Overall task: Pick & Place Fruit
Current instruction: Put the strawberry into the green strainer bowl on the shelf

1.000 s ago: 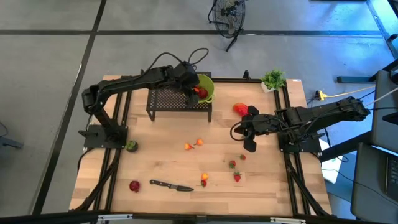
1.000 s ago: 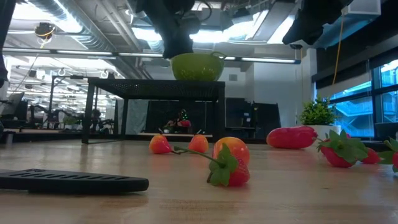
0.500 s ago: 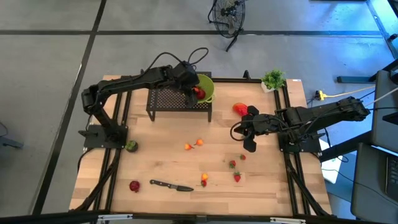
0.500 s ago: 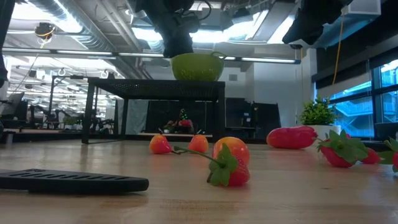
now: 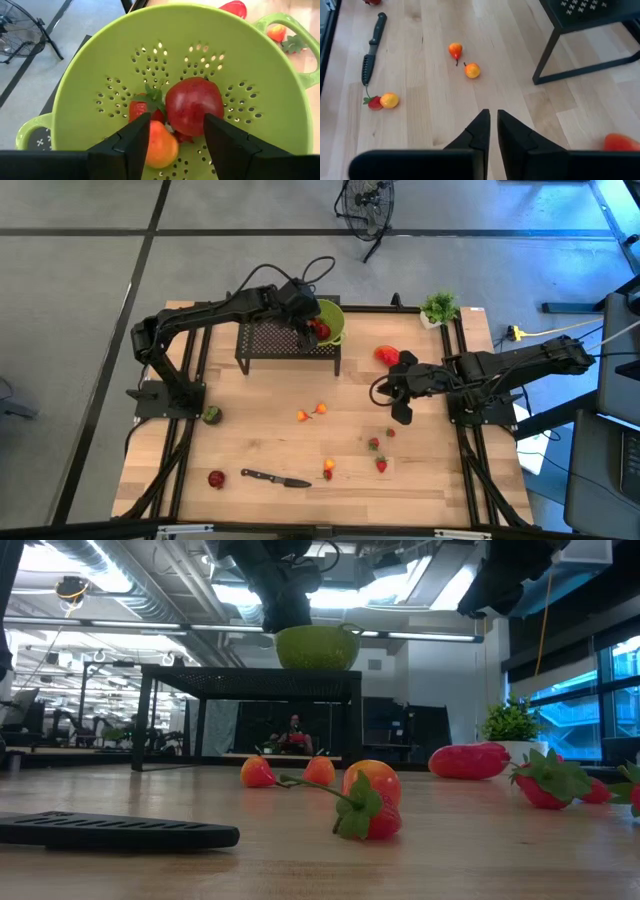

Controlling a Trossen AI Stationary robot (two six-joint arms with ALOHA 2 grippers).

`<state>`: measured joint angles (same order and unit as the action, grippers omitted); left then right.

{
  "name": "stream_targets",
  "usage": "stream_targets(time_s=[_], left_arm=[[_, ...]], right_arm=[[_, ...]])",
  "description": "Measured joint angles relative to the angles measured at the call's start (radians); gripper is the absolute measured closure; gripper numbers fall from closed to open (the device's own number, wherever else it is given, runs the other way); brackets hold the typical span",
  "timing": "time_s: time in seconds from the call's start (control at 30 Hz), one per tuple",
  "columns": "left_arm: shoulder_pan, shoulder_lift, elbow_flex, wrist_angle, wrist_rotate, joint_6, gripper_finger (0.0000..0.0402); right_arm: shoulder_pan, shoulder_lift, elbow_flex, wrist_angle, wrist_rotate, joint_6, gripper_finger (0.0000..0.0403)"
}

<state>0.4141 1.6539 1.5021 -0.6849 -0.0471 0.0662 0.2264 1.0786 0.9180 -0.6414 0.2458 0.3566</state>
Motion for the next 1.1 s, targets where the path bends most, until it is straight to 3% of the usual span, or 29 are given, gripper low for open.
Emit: stream_targets(time_s=[0.3,0.63,0.93,1.1], left_arm=[[-0.001,-0.001,0.049,-0.007,-0.013,0.01,0.021],[-0.017,-0.009,0.173,-0.162,-0.004,0.026,0.0212],[-0.098,-0.1,0.174,-0.22,-0.006,0.043,0.0212],[-0.181,-0.165,0.116,-0.201,-0.011,0.026,0.0212]], right_arm=[[0.0,0.0,0.0,-0.037,-0.004,0.034,0.0383],[0.0,0.0,0.0,-0.137,-0.027,0.157,0.0393],[0.0,0.0,0.0,-0.209,-0.027,0.274,0.0363],[0.002,0.0,0.0,-0.241,-0.003,0.326,0.0335]])
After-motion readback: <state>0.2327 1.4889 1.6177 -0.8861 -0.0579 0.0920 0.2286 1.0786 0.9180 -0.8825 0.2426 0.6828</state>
